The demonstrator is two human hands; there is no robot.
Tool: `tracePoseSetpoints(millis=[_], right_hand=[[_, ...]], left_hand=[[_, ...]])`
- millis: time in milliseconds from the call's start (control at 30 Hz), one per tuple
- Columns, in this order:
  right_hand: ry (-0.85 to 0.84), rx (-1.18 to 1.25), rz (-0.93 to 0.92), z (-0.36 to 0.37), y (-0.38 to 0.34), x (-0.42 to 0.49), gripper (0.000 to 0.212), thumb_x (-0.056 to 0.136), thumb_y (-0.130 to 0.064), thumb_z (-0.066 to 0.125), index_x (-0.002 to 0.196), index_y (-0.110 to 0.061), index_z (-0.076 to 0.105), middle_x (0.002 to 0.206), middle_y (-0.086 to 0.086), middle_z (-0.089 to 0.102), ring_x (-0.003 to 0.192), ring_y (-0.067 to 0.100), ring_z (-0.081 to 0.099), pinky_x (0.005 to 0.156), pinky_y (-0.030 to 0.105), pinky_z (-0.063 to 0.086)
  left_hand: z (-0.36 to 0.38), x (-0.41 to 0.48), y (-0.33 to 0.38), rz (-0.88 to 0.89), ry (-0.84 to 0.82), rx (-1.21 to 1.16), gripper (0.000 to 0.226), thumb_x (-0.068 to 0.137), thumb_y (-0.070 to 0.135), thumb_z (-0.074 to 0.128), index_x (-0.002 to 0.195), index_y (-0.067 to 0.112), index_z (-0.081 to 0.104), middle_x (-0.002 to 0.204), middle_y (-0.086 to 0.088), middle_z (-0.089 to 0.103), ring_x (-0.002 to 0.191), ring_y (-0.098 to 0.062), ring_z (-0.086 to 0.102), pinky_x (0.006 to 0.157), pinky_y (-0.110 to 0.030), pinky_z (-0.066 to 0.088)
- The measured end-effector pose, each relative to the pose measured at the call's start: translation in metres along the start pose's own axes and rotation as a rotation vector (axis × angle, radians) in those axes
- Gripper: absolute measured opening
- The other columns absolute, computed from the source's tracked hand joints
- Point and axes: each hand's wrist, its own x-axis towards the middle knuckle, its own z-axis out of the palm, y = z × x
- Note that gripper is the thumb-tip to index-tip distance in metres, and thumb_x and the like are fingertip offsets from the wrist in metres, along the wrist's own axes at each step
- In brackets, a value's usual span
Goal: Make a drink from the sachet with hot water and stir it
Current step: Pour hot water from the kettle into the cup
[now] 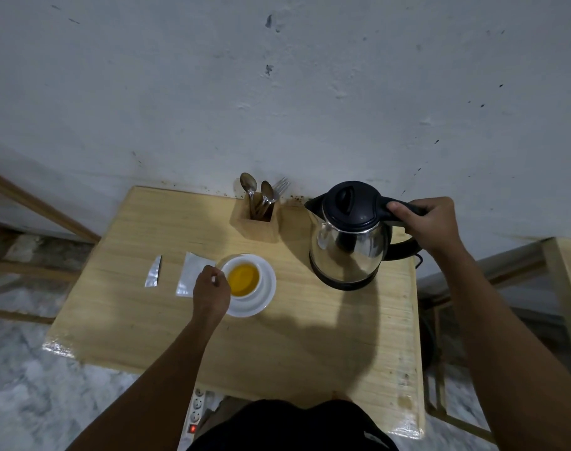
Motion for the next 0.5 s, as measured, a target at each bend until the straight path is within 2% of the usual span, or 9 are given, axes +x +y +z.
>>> tracePoseSetpoints(millis=[67, 167, 233, 300, 400, 500], right_hand=[[-0.011, -0.011, 0.011, -0.003, 0.001, -0.001, 0.065, 0.069, -0.061, 0.071, 0.052, 0.002, 0.062, 0.044, 0.022, 0.049, 0.044, 0.019, 0.045, 0.046, 0.024, 0.036], [-0.021, 0.026, 0.03, -0.007, 0.005, -0.007, 0.076, 0.073, -0.071, 0.065, 0.046, -0.001, 0.054, 0.041, 0.008, 0.038, 0.042, 0.015, 0.037, 0.046, 0.023, 0.031], [-0.006, 0.028, 0.038, -0.007, 0.001, -0.011, 0.067, 0.076, -0.072, 0.061, 0.04, -0.017, 0.048, 0.038, -0.003, 0.034, 0.04, 0.011, 0.034, 0.045, 0.022, 0.029], [0.005, 0.03, 0.052, -0.005, -0.004, -0.013, 0.064, 0.081, -0.065, 0.061, 0.035, -0.024, 0.04, 0.036, -0.005, 0.031, 0.037, 0.009, 0.029, 0.044, 0.018, 0.025], [0.054, 0.015, 0.073, -0.001, -0.006, -0.016, 0.063, 0.092, -0.044, 0.06, 0.034, -0.028, 0.041, 0.035, -0.007, 0.03, 0.036, 0.007, 0.028, 0.043, 0.015, 0.024], [0.151, -0.062, 0.053, 0.004, -0.004, -0.024, 0.053, 0.096, -0.046, 0.052, 0.047, -0.027, 0.047, 0.044, -0.007, 0.035, 0.045, 0.007, 0.032, 0.049, 0.023, 0.028]], left_hand=[[0.0, 0.001, 0.0, 0.002, -0.004, -0.003, 0.021, 0.096, 0.015, 0.042, 0.088, 0.0, 0.054, 0.088, -0.015, 0.059, 0.083, -0.027, 0.056, 0.073, -0.033, 0.039], [-0.001, 0.0, 0.0, 0.001, -0.01, -0.002, 0.02, 0.096, 0.014, 0.041, 0.088, 0.001, 0.054, 0.087, -0.014, 0.058, 0.083, -0.026, 0.055, 0.073, -0.033, 0.039], [-0.002, -0.001, 0.001, 0.003, -0.004, -0.002, 0.021, 0.097, 0.015, 0.041, 0.09, 0.0, 0.054, 0.089, -0.013, 0.058, 0.084, -0.025, 0.055, 0.073, -0.033, 0.039], [-0.003, -0.002, 0.002, 0.004, 0.0, 0.0, 0.021, 0.097, 0.016, 0.042, 0.091, 0.0, 0.055, 0.089, -0.013, 0.058, 0.083, -0.025, 0.054, 0.073, -0.033, 0.039], [-0.004, -0.001, 0.001, -0.005, -0.013, -0.004, 0.022, 0.097, 0.016, 0.042, 0.093, 0.0, 0.055, 0.09, -0.013, 0.059, 0.084, -0.025, 0.055, 0.074, -0.034, 0.04], [-0.005, 0.0, 0.002, -0.008, -0.04, 0.001, 0.022, 0.097, 0.017, 0.042, 0.093, 0.0, 0.056, 0.09, -0.013, 0.06, 0.085, -0.025, 0.055, 0.075, -0.034, 0.04]])
